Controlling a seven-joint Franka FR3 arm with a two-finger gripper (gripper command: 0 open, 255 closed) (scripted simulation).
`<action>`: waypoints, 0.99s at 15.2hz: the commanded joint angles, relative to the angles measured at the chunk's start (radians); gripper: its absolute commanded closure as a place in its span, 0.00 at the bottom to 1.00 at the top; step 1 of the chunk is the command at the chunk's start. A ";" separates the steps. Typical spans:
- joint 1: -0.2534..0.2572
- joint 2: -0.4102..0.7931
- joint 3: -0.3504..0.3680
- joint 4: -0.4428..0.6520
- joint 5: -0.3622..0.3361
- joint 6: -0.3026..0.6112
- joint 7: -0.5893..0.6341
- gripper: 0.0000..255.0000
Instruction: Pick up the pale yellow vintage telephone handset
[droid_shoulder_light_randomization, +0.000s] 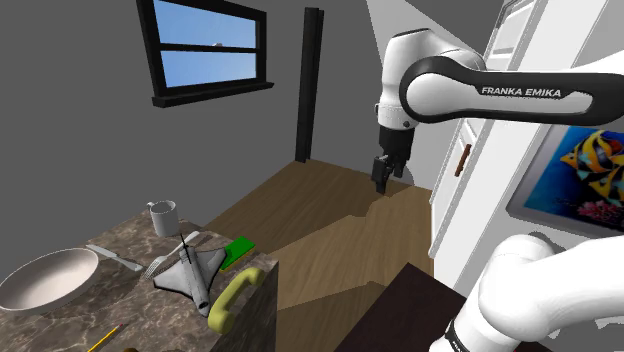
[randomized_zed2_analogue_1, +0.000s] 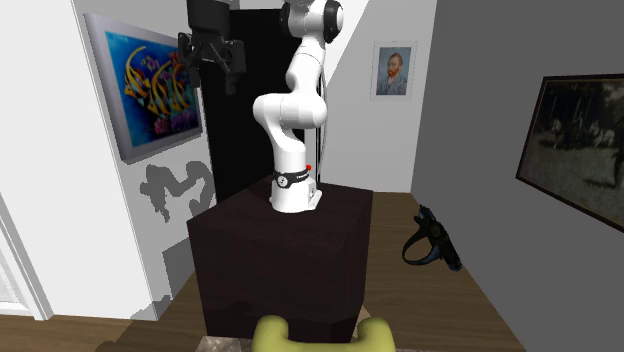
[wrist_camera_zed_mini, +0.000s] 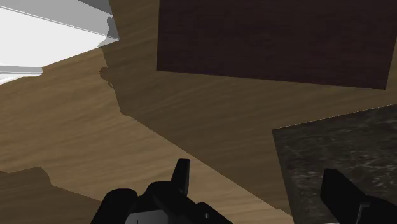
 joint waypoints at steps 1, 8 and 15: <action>0.000 0.000 0.000 0.000 0.000 0.000 0.000 0.00; 0.006 0.062 0.157 -0.075 0.127 0.111 0.303 0.00; -0.002 0.223 0.317 -0.069 0.221 0.256 0.604 0.00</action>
